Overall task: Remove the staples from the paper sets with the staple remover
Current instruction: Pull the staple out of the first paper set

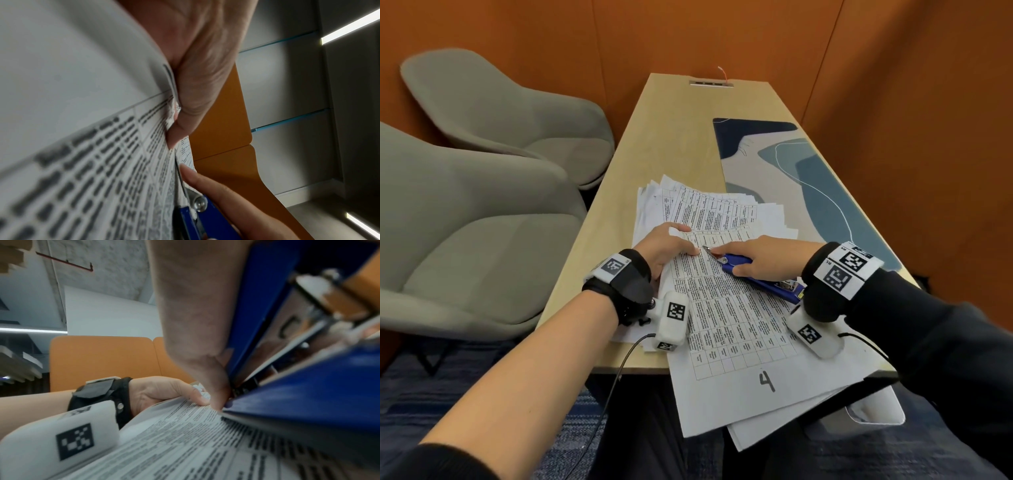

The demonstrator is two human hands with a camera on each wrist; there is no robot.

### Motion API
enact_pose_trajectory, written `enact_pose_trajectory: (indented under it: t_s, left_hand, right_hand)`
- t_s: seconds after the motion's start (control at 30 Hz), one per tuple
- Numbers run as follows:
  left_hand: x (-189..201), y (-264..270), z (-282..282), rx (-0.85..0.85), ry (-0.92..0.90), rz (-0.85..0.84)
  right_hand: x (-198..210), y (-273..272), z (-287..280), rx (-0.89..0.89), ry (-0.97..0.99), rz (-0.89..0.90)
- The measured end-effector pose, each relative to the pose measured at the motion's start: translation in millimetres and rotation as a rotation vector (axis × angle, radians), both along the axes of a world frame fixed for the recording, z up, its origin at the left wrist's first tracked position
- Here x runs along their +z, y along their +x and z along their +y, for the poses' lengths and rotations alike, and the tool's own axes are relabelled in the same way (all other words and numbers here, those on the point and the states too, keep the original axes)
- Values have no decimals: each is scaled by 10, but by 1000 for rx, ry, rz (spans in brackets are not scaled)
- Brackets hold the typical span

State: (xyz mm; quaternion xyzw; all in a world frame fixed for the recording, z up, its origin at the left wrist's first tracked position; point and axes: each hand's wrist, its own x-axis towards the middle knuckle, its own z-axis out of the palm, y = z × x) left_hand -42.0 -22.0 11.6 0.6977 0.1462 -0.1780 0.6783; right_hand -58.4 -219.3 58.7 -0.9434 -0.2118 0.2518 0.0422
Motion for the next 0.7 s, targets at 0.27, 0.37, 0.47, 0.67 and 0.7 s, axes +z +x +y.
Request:
enact_pose_trajectory:
  t_s: [0.27, 0.37, 0.47, 0.67, 0.7]
  left_hand:
    - [23, -59, -21, -116, 85, -54]
    - [2, -74, -28, -105, 93, -82]
    - [13, -87, -8, -89, 52, -37]
    - [143, -79, 37, -117, -25, 196]
    - [174, -56, 24, -140, -10, 199]
  right_hand:
    - [-116, -63, 130, 28, 42, -79]
    - [-126, -50, 173, 23, 64, -87]
    - [-126, -58, 70, 1, 83, -74]
    - [-152, -84, -125, -25, 91, -65]
    - [-153, -84, -120, -22, 94, -66]
